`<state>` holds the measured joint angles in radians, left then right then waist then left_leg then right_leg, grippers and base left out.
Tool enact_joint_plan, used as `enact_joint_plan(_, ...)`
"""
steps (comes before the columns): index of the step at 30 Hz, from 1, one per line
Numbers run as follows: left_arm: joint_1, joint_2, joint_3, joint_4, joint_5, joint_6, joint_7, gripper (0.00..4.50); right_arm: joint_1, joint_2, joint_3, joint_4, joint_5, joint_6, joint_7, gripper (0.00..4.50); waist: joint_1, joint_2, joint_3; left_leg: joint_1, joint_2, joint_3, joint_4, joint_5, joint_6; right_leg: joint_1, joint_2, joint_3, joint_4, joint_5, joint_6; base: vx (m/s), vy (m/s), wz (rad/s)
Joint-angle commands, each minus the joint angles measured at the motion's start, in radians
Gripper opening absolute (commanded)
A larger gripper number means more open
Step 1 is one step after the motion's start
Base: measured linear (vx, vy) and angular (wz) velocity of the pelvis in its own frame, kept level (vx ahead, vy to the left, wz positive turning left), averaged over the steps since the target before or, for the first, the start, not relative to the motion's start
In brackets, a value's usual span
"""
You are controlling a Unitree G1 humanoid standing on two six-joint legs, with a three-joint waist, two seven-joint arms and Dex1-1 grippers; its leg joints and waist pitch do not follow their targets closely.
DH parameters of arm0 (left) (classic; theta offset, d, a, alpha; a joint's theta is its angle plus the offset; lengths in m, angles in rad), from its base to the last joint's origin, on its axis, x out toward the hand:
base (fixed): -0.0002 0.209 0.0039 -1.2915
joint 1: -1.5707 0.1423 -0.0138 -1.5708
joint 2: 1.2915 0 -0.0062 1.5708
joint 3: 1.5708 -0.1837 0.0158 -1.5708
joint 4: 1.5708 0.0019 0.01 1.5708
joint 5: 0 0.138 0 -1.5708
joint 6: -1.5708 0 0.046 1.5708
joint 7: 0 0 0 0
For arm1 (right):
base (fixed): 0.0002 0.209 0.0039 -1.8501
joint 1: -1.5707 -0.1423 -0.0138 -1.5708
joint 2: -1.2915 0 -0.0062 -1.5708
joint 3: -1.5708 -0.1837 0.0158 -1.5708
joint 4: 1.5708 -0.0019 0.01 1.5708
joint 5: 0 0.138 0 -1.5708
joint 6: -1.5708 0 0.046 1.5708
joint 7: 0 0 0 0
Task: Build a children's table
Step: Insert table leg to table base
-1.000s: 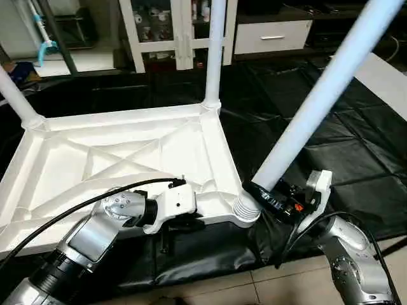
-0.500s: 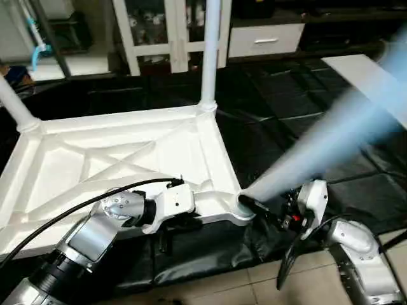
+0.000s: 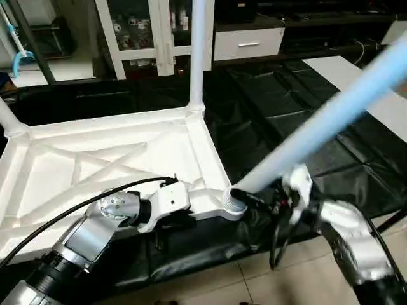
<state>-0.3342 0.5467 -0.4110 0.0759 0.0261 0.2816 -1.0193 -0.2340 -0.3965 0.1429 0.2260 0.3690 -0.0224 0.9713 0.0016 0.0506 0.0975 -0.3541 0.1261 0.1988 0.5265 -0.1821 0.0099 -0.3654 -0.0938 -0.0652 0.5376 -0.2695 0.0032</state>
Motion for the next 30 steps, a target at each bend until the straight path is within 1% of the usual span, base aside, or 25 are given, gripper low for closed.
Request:
enact_joint_plan(1, 0.008, 0.011, -0.040, -0.041, -0.007, -0.003, -0.049, 0.06, 0.014, -0.059, -0.030, 0.146, -0.048, 0.135, -0.023, 1.87, -0.011, 0.013, -0.013, 0.022, 0.104, -0.070, -0.137, -0.922, -0.139, 0.005, -0.034, -0.002, -0.057, -0.518, -0.053, 0.000, 0.000, 0.00)
enact_joint_plan(2, 0.006, 0.011, -0.040, -0.043, -0.008, 0.000, -0.049, 0.06, 0.001, -0.069, -0.026, 0.150, -0.052, 0.142, -0.013, 1.87, 0.003, 0.016, -0.023, -0.018, 0.118, -0.062, -0.187, -0.966, -0.156, 0.057, -0.012, -0.005, 0.044, -0.321, -0.071, -0.080, 0.009, -0.09)
enact_joint_plan(3, 0.003, 0.008, -0.041, -0.045, -0.007, 0.005, -0.049, 0.06, -0.017, -0.094, -0.006, 0.156, -0.069, 0.161, 0.015, 1.87, 0.037, 0.012, -0.027, -0.021, 0.113, -0.012, -0.225, -0.918, -0.173, 0.043, 0.005, 0.006, 0.091, -0.215, -0.092, -0.022, -0.058, 0.15)
enact_joint_plan(4, 0.001, 0.006, -0.041, -0.045, -0.007, 0.006, -0.049, 0.06, -0.024, -0.106, 0.005, 0.157, -0.078, 0.171, 0.030, 1.87, 0.035, -0.011, -0.031, 0.013, 0.099, 0.003, -0.186, -0.812, -0.168, 0.001, -0.010, 0.033, 0.048, -0.307, -0.096, -0.022, -0.058, 0.15)
enact_joint_plan(5, 0.000, 0.004, -0.042, -0.044, -0.007, 0.007, -0.049, 0.06, -0.029, -0.117, 0.017, 0.159, -0.090, 0.177, 0.045, 1.87, 0.033, -0.044, -0.031, 0.107, 0.054, -0.034, 0.040, -0.480, -0.082, -0.097, -0.141, 0.101, -0.117, -0.629, -0.111, 0.066, -0.093, 0.16)
enact_joint_plan(6, -0.001, 0.003, -0.042, -0.044, -0.007, 0.007, -0.049, 0.06, -0.034, -0.127, 0.029, 0.162, -0.101, 0.181, 0.058, 1.87, 0.042, -0.043, -0.024, 0.070, 0.037, -0.074, 0.074, -0.231, -0.021, -0.057, -0.174, 0.143, -0.136, -0.667, -0.120, 0.085, -0.025, -0.28)
enact_joint_plan(7, -0.001, 0.002, -0.043, -0.043, -0.007, 0.007, -0.048, 0.06, -0.037, -0.130, 0.033, 0.162, -0.105, 0.183, 0.062, 1.87, 0.038, -0.026, -0.013, -0.033, 0.041, -0.127, 0.059, -0.019, 0.011, 0.043, -0.163, 0.123, -0.085, -0.615, -0.142, 0.085, -0.025, -0.28)
enact_joint_plan(8, -0.003, 0.000, -0.045, -0.040, -0.005, 0.006, -0.047, 0.06, -0.051, -0.142, 0.051, 0.168, -0.124, 0.192, 0.079, 1.87, 0.042, -0.006, -0.010, 0.010, 0.096, -0.113, -0.028, -0.269, -0.035, -0.009, -0.074, 0.075, -0.067, -0.525, -0.149, 0.049, 0.031, -0.21)
enact_joint_plan(9, -0.004, -0.001, -0.046, -0.039, -0.004, 0.006, -0.047, 0.06, -0.057, -0.144, 0.053, 0.173, -0.128, 0.193, 0.081, 1.87, 0.023, 0.006, -0.019, 0.044, 0.114, -0.112, -0.052, -0.581, -0.111, -0.027, -0.021, 0.062, -0.032, -0.357, -0.155, 0.000, 0.000, 0.00)
enact_joint_plan(10, -0.003, -0.002, -0.045, -0.039, -0.002, 0.006, -0.048, 0.06, -0.060, -0.145, 0.056, 0.175, -0.128, 0.195, 0.080, 1.87, 0.013, 0.006, -0.022, 0.038, 0.114, -0.116, -0.064, -0.648, -0.125, -0.017, -0.016, 0.058, -0.018, -0.260, -0.167, 0.000, 0.000, 0.00)
enact_joint_plan(11, -0.003, -0.002, -0.045, -0.039, -0.002, 0.006, -0.048, 0.06, -0.060, -0.145, 0.056, 0.175, -0.128, 0.195, 0.080, 1.87, 0.006, 0.011, -0.026, 0.037, 0.107, -0.109, -0.073, -0.691, -0.120, -0.009, -0.021, 0.058, -0.019, -0.168, -0.181, 0.000, 0.000, 0.00)
enact_joint_plan(12, -0.004, -0.003, -0.044, -0.040, -0.001, 0.007, -0.048, 0.06, -0.078, -0.146, 0.058, 0.177, -0.121, 0.209, 0.080, 1.87, 0.004, 0.003, -0.025, 0.035, 0.096, -0.097, -0.070, -0.668, -0.096, -0.006, -0.032, 0.062, -0.030, -0.179, -0.182, 0.000, 0.000, 0.00)
enact_joint_plan(13, -0.005, -0.004, -0.044, -0.040, 0.000, 0.007, -0.049, 0.06, -0.094, -0.150, 0.063, 0.177, -0.113, 0.223, 0.083, 1.87, 0.005, -0.001, -0.023, 0.036, 0.092, -0.091, -0.068, -0.659, -0.085, -0.008, -0.037, 0.065, -0.037, -0.224, -0.177, 0.000, 0.000, 0.00)
enact_joint_plan(14, -0.006, -0.005, -0.043, -0.041, 0.000, 0.008, -0.048, 0.06, -0.102, -0.156, 0.069, 0.175, -0.111, 0.231, 0.093, 1.87, 0.005, -0.008, -0.018, 0.040, 0.087, -0.083, -0.061, -0.649, -0.073, -0.015, -0.045, 0.070, -0.050, -0.338, -0.163, 0.000, 0.000, 0.00)
enact_joint_plan(15, -0.007, -0.005, -0.043, -0.040, 0.000, 0.010, -0.048, 0.06, -0.106, -0.162, 0.076, 0.172, -0.109, 0.237, 0.105, 1.87, 0.005, -0.012, -0.017, 0.043, 0.084, -0.081, -0.057, -0.637, -0.065, -0.018, -0.053, 0.072, -0.061, -0.445, -0.143, 0.000, 0.000, 0.00)
enact_joint_plan(17, -0.010, -0.004, -0.043, -0.040, 0.002, 0.010, -0.044, 0.06, -0.113, -0.175, 0.091, 0.168, -0.112, 0.245, 0.129, 1.87, 0.010, -0.014, -0.020, 0.047, 0.087, -0.077, -0.056, -0.597, -0.053, -0.022, -0.058, 0.077, -0.069, -0.501, -0.124, 0.000, 0.000, 0.00)
enact_joint_plan(18, -0.011, -0.004, -0.043, -0.039, 0.002, 0.007, -0.041, 0.06, -0.120, -0.176, 0.095, 0.177, -0.117, 0.240, 0.129, 1.87, 0.013, -0.013, -0.022, 0.045, 0.090, -0.074, -0.057, -0.563, -0.047, -0.020, -0.058, 0.079, -0.067, -0.472, -0.130, 0.000, 0.000, 0.00)
enact_joint_plan(19, -0.013, -0.004, -0.042, -0.037, 0.003, 0.002, -0.037, 0.06, -0.130, -0.174, 0.096, 0.188, -0.123, 0.233, 0.126, 1.87, 0.013, -0.014, -0.023, 0.041, 0.091, -0.073, -0.059, -0.548, -0.044, -0.018, -0.057, 0.079, -0.066, -0.449, -0.136, 0.000, 0.000, 0.00)
enact_joint_plan(20, -0.015, -0.006, -0.041, -0.035, 0.003, 0.000, -0.036, 0.06, -0.141, -0.170, 0.096, 0.199, -0.127, 0.228, 0.121, 1.87, 0.013, -0.011, -0.024, 0.035, 0.093, -0.071, -0.061, -0.523, -0.041, -0.013, -0.055, 0.078, -0.059, -0.398, -0.150, 0.000, 0.000, 0.00)
enact_joint_plan(21, -0.017, -0.007, -0.041, -0.034, 0.003, -0.001, -0.034, 0.06, -0.148, -0.167, 0.095, 0.206, -0.129, 0.225, 0.119, 1.87, 0.012, -0.011, -0.023, 0.030, 0.095, -0.070, -0.063, -0.514, -0.041, -0.010, -0.054, 0.076, -0.055, -0.365, -0.164, 0.000, 0.000, 0.00)
enact_joint_plan(22, -0.019, -0.007, -0.041, -0.033, 0.004, -0.002, -0.035, 0.06, -0.159, -0.164, 0.096, 0.208, -0.129, 0.227, 0.118, 1.87, 0.011, -0.012, -0.024, 0.029, 0.095, -0.070, -0.063, -0.517, -0.045, -0.009, -0.053, 0.074, -0.052, -0.354, -0.171, 0.000, 0.000, 0.00)
enact_joint_plan(26, -0.025, -0.011, -0.042, -0.028, 0.007, -0.002, -0.034, 0.06, -0.188, -0.168, 0.126, 0.205, -0.139, 0.229, 0.142, 1.87, 0.008, -0.017, -0.021, 0.030, 0.094, -0.068, -0.062, -0.536, -0.049, -0.011, -0.054, 0.073, -0.055, -0.398, -0.166, 0.000, 0.000, 0.00)
enact_joint_plan(28, -0.028, -0.012, -0.042, -0.026, 0.008, -0.002, -0.033, 0.06, -0.190, -0.175, 0.149, 0.200, -0.158, 0.221, 0.155, 1.87, 0.007, -0.015, -0.018, 0.035, 0.094, -0.068, -0.062, -0.556, -0.053, -0.017, -0.055, 0.074, -0.061, -0.443, -0.149, 0.000, 0.000, 0.00)
enact_joint_plan(29, -0.028, -0.013, -0.042, -0.024, 0.008, -0.002, -0.032, 0.06, -0.188, -0.180, 0.165, 0.197, -0.170, 0.215, 0.166, 1.87, 0.007, -0.015, -0.017, 0.034, 0.094, -0.070, -0.063, -0.562, -0.054, -0.016, -0.054, 0.073, -0.061, -0.451, -0.146, 0.000, 0.000, 0.00)
enact_joint_plan(30, -0.028, -0.013, -0.042, -0.024, 0.008, -0.002, -0.032, 0.06, -0.188, -0.180, 0.165, 0.197, -0.170, 0.215, 0.166, 1.87, 0.007, -0.016, -0.017, 0.035, 0.094, -0.071, -0.063, -0.574, -0.056, -0.017, -0.054, 0.072, -0.062, -0.468, -0.136, 0.000, 0.000, 0.00)
